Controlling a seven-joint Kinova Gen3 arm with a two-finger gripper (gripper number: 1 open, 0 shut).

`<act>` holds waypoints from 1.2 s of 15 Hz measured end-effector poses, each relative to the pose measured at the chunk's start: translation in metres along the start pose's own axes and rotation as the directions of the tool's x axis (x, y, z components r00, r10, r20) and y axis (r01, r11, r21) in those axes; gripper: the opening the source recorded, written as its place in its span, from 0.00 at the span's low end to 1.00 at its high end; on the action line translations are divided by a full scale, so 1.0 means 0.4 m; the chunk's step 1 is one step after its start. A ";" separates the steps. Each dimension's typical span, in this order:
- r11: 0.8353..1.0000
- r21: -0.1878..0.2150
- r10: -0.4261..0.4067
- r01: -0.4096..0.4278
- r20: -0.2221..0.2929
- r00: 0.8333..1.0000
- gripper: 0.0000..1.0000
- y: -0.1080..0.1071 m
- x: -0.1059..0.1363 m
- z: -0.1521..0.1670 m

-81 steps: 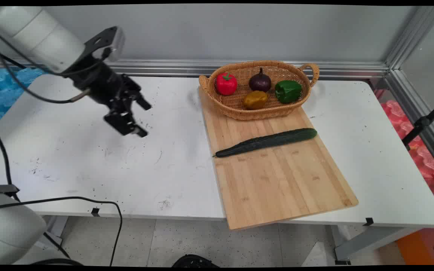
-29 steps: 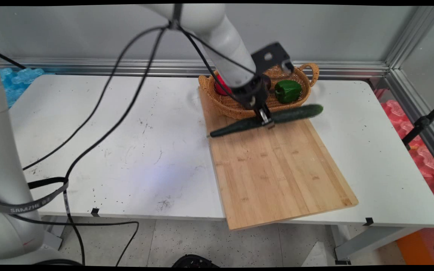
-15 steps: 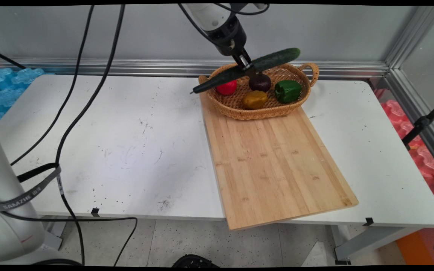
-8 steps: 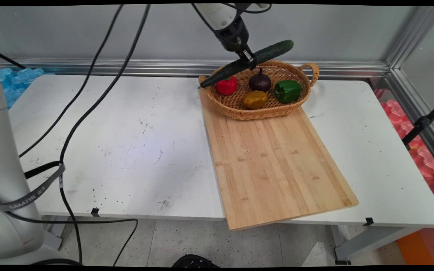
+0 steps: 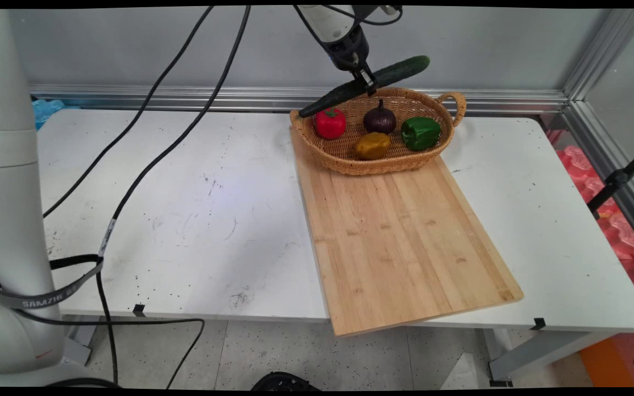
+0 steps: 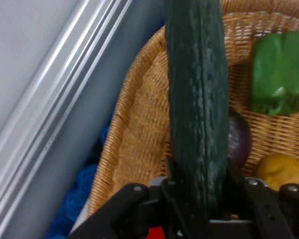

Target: Place the picked object in the vegetable basket

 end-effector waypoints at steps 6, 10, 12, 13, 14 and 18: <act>0.993 0.010 0.116 -0.116 0.016 0.993 0.00 -0.050 0.013 0.045; 0.977 0.012 0.211 -0.212 0.029 0.977 0.00 -0.077 0.022 0.069; 0.966 0.008 0.259 -0.260 0.038 0.965 0.00 -0.086 0.025 0.080; 0.962 0.007 0.273 -0.274 0.041 0.961 0.00 -0.088 0.025 0.084; 0.956 0.004 0.294 -0.295 0.045 0.955 0.00 -0.091 0.026 0.089; 0.926 -0.010 0.377 -0.377 0.064 0.924 0.00 -0.102 0.027 0.114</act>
